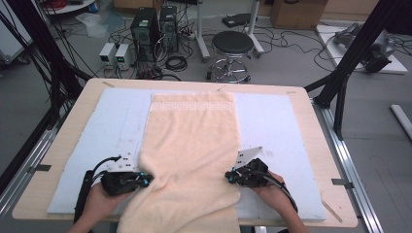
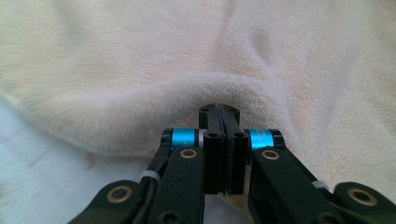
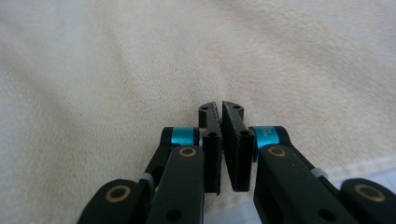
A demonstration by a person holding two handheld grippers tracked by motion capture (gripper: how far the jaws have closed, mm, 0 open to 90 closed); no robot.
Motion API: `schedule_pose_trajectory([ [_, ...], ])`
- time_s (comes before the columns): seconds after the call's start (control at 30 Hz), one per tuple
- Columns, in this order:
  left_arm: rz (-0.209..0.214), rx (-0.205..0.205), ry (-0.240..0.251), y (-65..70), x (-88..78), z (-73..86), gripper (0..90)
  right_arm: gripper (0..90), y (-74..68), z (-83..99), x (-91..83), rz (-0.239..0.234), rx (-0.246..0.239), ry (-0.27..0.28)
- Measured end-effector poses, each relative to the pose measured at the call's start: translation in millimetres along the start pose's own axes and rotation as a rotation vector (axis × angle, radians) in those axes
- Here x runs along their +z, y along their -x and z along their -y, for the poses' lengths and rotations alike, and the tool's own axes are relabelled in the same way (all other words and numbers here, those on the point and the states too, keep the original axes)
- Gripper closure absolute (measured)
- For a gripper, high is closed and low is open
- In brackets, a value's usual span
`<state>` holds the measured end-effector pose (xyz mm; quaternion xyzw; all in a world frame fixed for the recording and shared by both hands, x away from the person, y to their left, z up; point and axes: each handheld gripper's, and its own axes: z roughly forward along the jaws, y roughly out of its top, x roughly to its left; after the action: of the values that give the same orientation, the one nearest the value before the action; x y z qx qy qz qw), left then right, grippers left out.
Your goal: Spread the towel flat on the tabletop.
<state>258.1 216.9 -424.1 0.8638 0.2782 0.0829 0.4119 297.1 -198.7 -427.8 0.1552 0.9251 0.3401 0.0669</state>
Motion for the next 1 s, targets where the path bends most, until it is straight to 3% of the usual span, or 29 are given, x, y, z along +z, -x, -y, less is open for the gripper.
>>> schedule_pose_trajectory([
  [0.1, -0.040, -0.018, 0.033, -7.7, -18.9, 3.5, 88.2, 86.6, 2.8, -0.7, -3.4, 0.018, 0.009, 0.002],
  [0.23, -0.113, -0.079, 0.074, -21.9, -42.1, 10.7, 89.4, 86.2, 11.7, -6.1, -14.2, 0.094, 0.028, 0.059],
  [0.3, -0.099, -0.122, 0.109, -26.3, -48.3, 13.6, 84.6, 80.3, 14.8, -8.8, -16.6, 0.094, 0.036, 0.065],
  [0.33, -0.095, -0.118, 0.111, -25.8, -49.3, 14.4, 83.3, 78.9, 14.6, -9.6, -18.3, 0.111, 0.030, 0.077],
  [0.4, -0.075, -0.103, 0.108, -21.4, -48.2, 15.0, 80.7, 75.5, 12.4, -10.0, -24.6, 0.097, 0.034, 0.111],
  [0.57, -0.008, -0.051, 0.093, -5.7, -37.5, 11.3, 75.3, 72.6, -12.3, -10.8, -53.2, 0.100, -0.025, 0.187],
  [0.63, 0.055, -0.034, 0.092, 3.8, -28.6, 10.9, 73.3, 72.5, -25.2, -7.8, -62.6, 0.087, -0.051, 0.214],
  [0.73, 0.095, 0.017, 0.062, 16.7, -16.6, 10.8, 71.8, 73.4, -45.4, -0.2, -68.3, 0.021, -0.087, 0.230],
  [0.77, 0.101, 0.030, 0.048, 18.4, -14.3, 10.7, 71.5, 73.4, -55.4, 3.8, -66.8, -0.021, -0.102, 0.225],
  [0.87, 0.098, 0.045, 0.012, 20.2, -5.7, 11.3, 69.5, 73.2, -71.7, 11.6, -55.8, -0.085, -0.136, 0.163],
  [1.0, 0.073, 0.050, -0.020, 14.9, 2.0, 13.8, 66.5, 71.1, -69.5, 15.5, -36.8, -0.128, -0.124, 0.097],
])
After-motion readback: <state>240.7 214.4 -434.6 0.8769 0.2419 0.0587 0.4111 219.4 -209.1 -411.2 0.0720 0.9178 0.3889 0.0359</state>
